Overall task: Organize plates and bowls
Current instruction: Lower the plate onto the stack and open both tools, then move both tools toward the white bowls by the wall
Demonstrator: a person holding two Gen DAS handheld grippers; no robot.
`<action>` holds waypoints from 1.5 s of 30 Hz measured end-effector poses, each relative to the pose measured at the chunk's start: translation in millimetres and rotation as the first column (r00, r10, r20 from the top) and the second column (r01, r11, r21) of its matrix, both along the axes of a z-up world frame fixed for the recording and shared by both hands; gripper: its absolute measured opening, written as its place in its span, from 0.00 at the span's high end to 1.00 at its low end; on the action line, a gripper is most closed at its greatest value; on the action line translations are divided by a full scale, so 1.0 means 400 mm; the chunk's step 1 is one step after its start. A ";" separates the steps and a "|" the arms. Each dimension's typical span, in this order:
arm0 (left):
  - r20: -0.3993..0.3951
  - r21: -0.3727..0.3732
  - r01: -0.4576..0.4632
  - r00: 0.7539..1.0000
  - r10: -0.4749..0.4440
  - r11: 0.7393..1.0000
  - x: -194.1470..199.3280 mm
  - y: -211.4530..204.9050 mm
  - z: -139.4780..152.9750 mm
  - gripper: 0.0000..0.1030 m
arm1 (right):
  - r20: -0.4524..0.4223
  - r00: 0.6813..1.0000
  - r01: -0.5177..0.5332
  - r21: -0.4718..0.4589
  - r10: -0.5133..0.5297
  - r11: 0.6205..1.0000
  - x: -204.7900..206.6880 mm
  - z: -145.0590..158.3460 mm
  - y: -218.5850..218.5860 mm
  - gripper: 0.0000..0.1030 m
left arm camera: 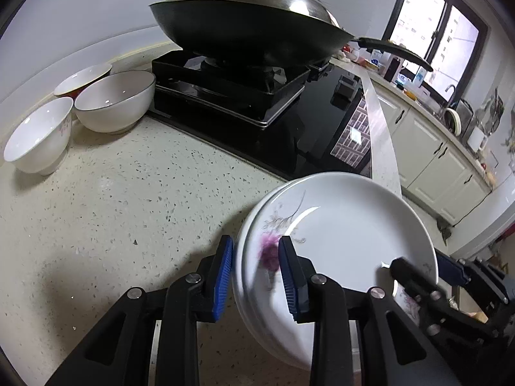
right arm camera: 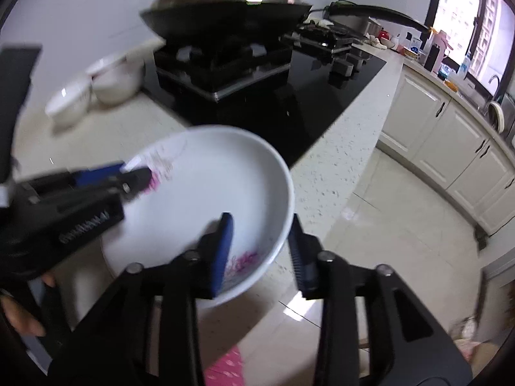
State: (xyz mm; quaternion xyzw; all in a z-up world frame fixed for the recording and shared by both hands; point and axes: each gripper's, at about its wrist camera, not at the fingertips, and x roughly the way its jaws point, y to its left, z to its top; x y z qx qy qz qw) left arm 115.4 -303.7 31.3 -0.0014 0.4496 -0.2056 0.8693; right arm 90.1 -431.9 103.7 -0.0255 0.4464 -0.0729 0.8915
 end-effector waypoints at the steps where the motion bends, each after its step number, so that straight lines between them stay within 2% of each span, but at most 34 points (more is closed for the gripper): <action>1: -0.002 0.001 0.002 1.000 -0.002 1.000 -0.001 0.000 0.000 0.69 | 0.000 1.000 -0.001 0.016 0.001 1.000 -0.002 -0.003 -0.005 0.60; 3: -0.005 0.001 0.002 1.000 -0.002 1.000 -0.002 0.000 -0.001 0.69 | 0.012 1.000 -0.001 0.032 0.001 0.999 -0.010 0.000 -0.008 0.55; 6: -0.005 0.006 -0.006 1.000 0.006 1.000 -0.002 0.009 0.004 0.68 | 0.006 0.999 -0.042 -0.015 0.042 0.999 -0.005 0.004 0.010 0.46; 8: -0.001 -0.004 -0.020 1.000 0.020 1.000 -0.003 0.021 0.016 0.68 | -0.007 0.999 -0.045 -0.040 0.045 0.998 0.006 0.008 0.008 0.42; 9: 0.004 -0.012 -0.031 1.000 0.031 0.999 -0.005 0.027 0.024 0.67 | 0.000 1.000 -0.031 -0.021 0.031 0.999 0.005 0.015 -0.001 0.41; 11: 0.013 -0.060 -0.057 0.998 0.058 0.997 -0.011 0.060 0.055 0.58 | 0.041 0.999 0.026 0.077 -0.029 0.997 -0.006 0.042 -0.040 0.37; 13: 0.028 -0.111 -0.089 0.995 0.093 0.990 -0.025 0.100 0.080 0.33 | 0.079 0.994 0.065 0.144 -0.077 0.987 -0.015 0.064 -0.068 0.33; 15: 0.047 -0.140 -0.138 0.988 0.146 0.980 -0.044 0.150 0.096 0.25 | 0.100 0.991 0.069 0.174 -0.088 0.982 -0.019 0.080 -0.077 0.32; 19: 0.020 -0.128 -0.214 0.976 0.218 0.968 -0.066 0.240 0.080 0.18 | 0.107 0.991 0.051 0.211 -0.075 0.976 -0.019 0.094 -0.056 0.31; 22: -0.035 -0.081 -0.286 0.958 0.284 0.955 -0.076 0.308 0.042 0.18 | 0.107 0.993 0.015 0.231 -0.041 0.973 -0.020 0.100 -0.016 0.29; 25: -0.073 -0.073 -0.376 0.926 0.371 0.924 -0.095 0.391 0.013 0.18 | 0.107 0.994 -0.027 0.240 0.001 0.970 -0.020 0.100 0.024 0.27; 32: -0.093 -0.029 -0.469 0.881 0.464 0.883 -0.133 0.501 -0.030 0.18 | 0.098 0.990 -0.127 0.266 0.104 0.956 -0.013 0.100 0.123 0.26; 41: -0.087 -0.053 -0.464 0.884 0.459 0.884 -0.137 0.501 -0.018 0.18 | 0.108 0.965 -0.261 0.298 0.240 0.918 0.021 0.105 0.250 0.26; 45: -0.098 -0.086 -0.435 0.899 0.427 0.896 -0.086 0.468 -0.007 0.18 | 0.102 0.969 -0.247 0.344 0.225 0.906 0.072 0.106 0.264 0.26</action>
